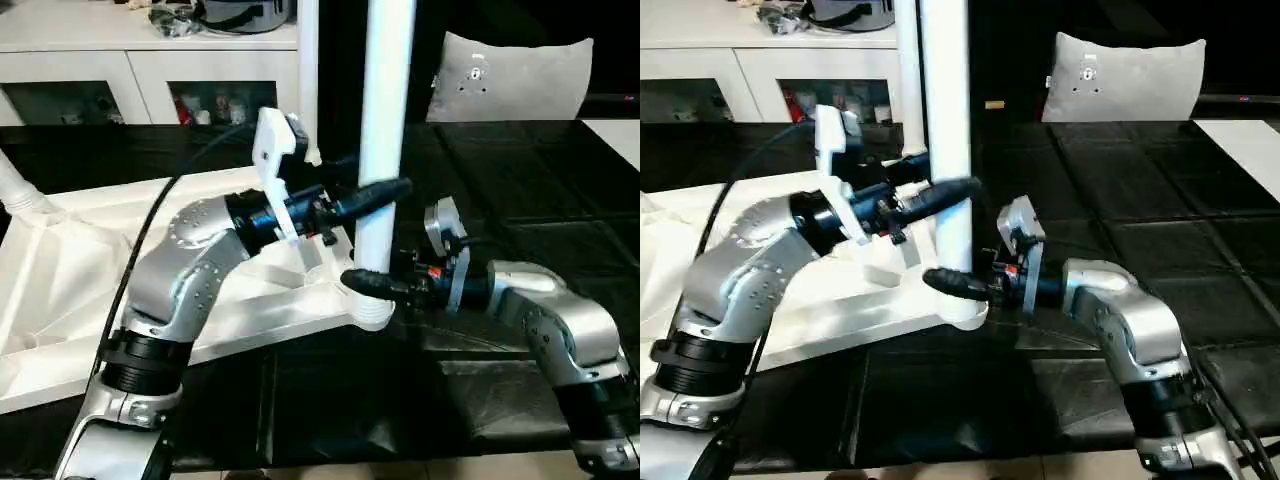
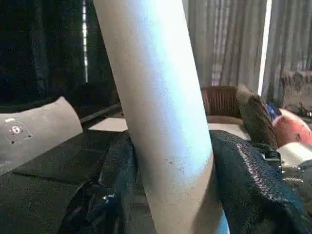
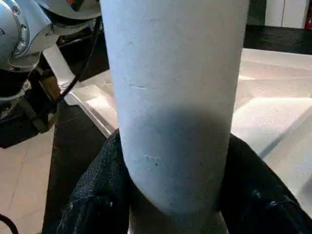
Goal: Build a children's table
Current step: Insert table leg to table base
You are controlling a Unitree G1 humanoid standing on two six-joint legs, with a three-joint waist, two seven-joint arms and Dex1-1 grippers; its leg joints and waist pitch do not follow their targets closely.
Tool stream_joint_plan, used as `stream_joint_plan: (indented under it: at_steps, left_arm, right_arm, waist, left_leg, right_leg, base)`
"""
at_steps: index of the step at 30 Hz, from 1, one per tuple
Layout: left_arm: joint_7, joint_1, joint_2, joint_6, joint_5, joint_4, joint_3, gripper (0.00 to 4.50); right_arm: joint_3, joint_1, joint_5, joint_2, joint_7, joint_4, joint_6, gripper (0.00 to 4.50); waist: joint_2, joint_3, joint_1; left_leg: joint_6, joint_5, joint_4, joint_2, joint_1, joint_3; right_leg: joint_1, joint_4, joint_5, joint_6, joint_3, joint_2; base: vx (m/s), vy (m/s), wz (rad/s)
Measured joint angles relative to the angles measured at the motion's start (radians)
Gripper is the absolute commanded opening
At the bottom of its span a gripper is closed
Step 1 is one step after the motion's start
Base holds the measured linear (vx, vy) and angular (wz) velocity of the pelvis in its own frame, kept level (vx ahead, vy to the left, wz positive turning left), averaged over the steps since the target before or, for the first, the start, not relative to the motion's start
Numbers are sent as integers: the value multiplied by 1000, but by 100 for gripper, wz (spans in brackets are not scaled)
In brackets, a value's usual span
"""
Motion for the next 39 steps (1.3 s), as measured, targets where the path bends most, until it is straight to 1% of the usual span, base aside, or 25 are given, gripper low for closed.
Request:
stream_joint_plan:
  at_steps: [3,5,8,10,12,14,17,21,24,27,29,30,31,32,33,34,36,37,39]
  left_arm:
    - [-1,0,-1,-8,-1,7,-1,204]
    - [5,2,-11,18,-16,7,11,204]
    - [37,13,-38,104,-80,2,46,203]
    - [72,24,-61,188,-149,-7,76,195]
    - [103,32,-75,237,-193,-17,97,194]
    - [130,40,-84,267,-232,-22,116,193]
    - [155,41,-99,283,-253,-23,131,193]
    - [204,39,-116,324,-255,-23,152,193]
    - [237,31,-123,325,-244,-21,155,193]
    - [279,6,-131,333,-243,-10,160,193]
    - [303,-4,-131,336,-241,-10,165,193]
    - [313,-6,-131,334,-236,-8,170,193]
    - [322,-8,-131,332,-228,-5,171,193]
    - [326,-9,-131,329,-223,-4,171,193]
    - [343,-11,-131,325,-206,-4,175,193]
    - [363,-13,-130,323,-194,-1,184,193]
    - [379,-13,-130,318,-184,-1,189,193]
    - [394,-13,-130,315,-172,-1,188,193]
    - [411,-13,-132,311,-158,-1,186,193]
  right_arm:
    - [0,0,-8,0,-3,0,-4,194]
    - [0,0,-8,0,-3,0,-4,194]
    - [0,2,-6,3,-4,0,-3,194]
    - [0,3,-5,3,-3,-1,-3,193]
    - [0,4,0,4,-3,-1,-2,193]
    - [0,4,6,5,-1,-1,-2,193]
    - [-5,4,11,8,-2,-1,-2,193]
    - [-5,3,2,20,-23,13,-3,193]
    - [-6,-6,10,32,-39,27,8,193]
    - [-27,-13,26,42,-56,28,24,193]
    - [-40,-16,34,64,-75,36,27,193]
    - [-42,-21,34,79,-87,44,27,193]
    - [-42,-25,34,90,-101,52,26,249]
    - [-42,-26,33,95,-111,57,22,249]
    - [-46,-31,23,103,-128,69,4,263]
    - [-56,-35,14,107,-150,78,-14,263]
    - [-85,-40,17,114,-174,90,-15,282]
    - [-109,-43,27,123,-187,91,-15,294]
    - [-126,-48,36,129,-194,90,-19,303]
  waist:
    - [5,-3,-1]
    - [7,-4,-2]
    - [8,-5,-1]
    - [8,-5,0]
    - [8,-5,-1]
    - [8,-5,-1]
    - [8,-5,0]
    - [8,-5,0]
    - [8,-5,0]
    - [8,-5,0]
    - [8,-5,0]
    - [8,-5,-3]
    - [8,-5,-4]
    - [8,-5,-4]
    - [8,-5,-4]
    - [8,-5,-3]
    - [8,-5,-2]
    - [8,-5,-1]
    - [8,-5,1]
  left_leg:
    - [0,0,0,0,0,0]
    - [0,0,0,0,0,0]
    - [0,0,0,0,0,0]
    - [0,0,1,0,0,0]
    - [0,0,1,0,0,0]
    - [0,0,1,0,0,0]
    - [1,1,1,0,0,0]
    - [2,1,1,0,0,0]
    - [2,1,1,0,-1,0]
    - [2,1,1,0,-1,0]
    - [2,1,1,0,-1,0]
    - [2,1,1,0,-1,0]
    - [2,1,1,0,-1,0]
    - [2,1,1,0,-1,0]
    - [2,1,1,0,-1,0]
    - [2,1,1,0,-2,0]
    - [2,1,1,-1,-2,0]
    - [2,1,1,-1,-2,0]
    - [2,1,1,0,-2,0]
  right_leg:
    - [0,0,0,0,0,0]
    - [0,0,0,0,0,0]
    - [0,1,0,0,0,0]
    - [0,1,0,0,0,0]
    - [0,0,0,0,0,0]
    - [0,0,0,0,0,0]
    - [0,0,0,0,0,0]
    - [0,0,0,0,0,0]
    - [0,0,0,0,-1,0]
    - [0,0,0,0,-1,0]
    - [0,-1,0,0,-1,0]
    - [0,0,0,0,-1,0]
    - [-1,-1,0,0,-1,0]
    - [-1,-1,0,0,-1,0]
    - [-1,-1,0,0,-1,0]
    - [-1,-1,0,0,-1,0]
    - [-1,-1,0,1,-1,0]
    - [-1,-1,0,1,-1,0]
    - [-1,-1,0,1,-1,0]
  base:
    - [0,0,0]
    - [0,0,0]
    - [0,0,0]
    - [0,0,0]
    - [0,0,0]
    - [0,0,0]
    - [0,0,0]
    - [0,0,0]
    - [0,0,0]
    - [0,0,0]
    - [0,0,0]
    - [0,0,0]
    - [0,0,0]
    - [0,0,0]
    - [0,0,0]
    - [0,0,0]
    - [0,0,0]
    - [0,0,0]
    - [0,0,0]
